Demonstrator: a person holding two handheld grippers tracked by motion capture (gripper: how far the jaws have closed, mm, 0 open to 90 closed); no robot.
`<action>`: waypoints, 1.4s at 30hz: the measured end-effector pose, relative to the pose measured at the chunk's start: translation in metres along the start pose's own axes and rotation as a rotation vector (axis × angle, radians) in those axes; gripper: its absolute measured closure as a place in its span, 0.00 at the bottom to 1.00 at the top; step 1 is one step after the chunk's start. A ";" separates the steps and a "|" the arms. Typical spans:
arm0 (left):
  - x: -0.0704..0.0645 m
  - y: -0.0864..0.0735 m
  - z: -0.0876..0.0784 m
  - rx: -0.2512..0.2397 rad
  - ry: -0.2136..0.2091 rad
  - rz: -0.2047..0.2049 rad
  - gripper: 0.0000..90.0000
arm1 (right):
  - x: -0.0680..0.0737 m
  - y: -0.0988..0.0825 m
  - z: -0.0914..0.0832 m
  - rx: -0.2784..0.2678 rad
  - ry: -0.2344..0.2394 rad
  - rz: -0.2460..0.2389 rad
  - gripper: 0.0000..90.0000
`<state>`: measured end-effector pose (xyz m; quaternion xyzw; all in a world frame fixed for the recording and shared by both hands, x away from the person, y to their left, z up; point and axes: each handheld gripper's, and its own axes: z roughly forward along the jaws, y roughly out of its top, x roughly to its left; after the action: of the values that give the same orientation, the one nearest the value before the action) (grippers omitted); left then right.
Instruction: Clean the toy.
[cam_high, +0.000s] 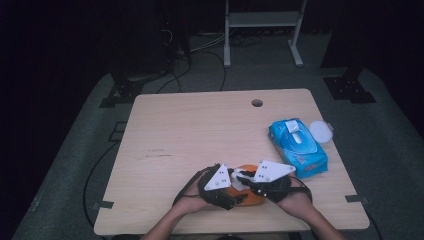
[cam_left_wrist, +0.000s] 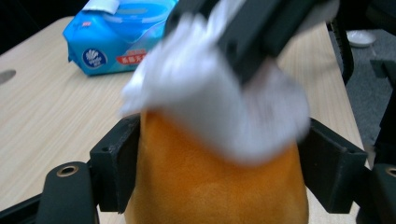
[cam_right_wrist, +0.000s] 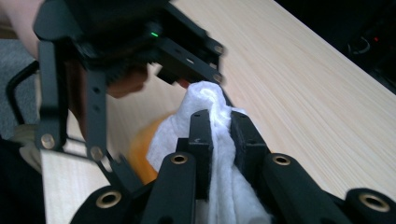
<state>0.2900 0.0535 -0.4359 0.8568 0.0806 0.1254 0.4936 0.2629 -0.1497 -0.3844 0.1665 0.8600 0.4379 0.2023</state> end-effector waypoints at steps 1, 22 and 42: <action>0.003 -0.002 -0.001 0.003 -0.001 -0.018 0.25 | -0.008 -0.005 -0.006 0.000 -0.010 0.028 0.88; 0.025 -0.024 -0.012 -0.008 -0.022 -0.174 0.23 | -0.055 -0.043 -0.037 0.054 -0.058 0.167 0.88; 0.019 -0.017 -0.004 -0.012 -0.028 -0.169 0.18 | -0.044 -0.032 -0.023 0.027 0.008 0.131 0.88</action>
<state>0.3064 0.0704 -0.4465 0.8455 0.1450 0.0715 0.5089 0.2862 -0.2037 -0.3895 0.2231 0.8540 0.4392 0.1675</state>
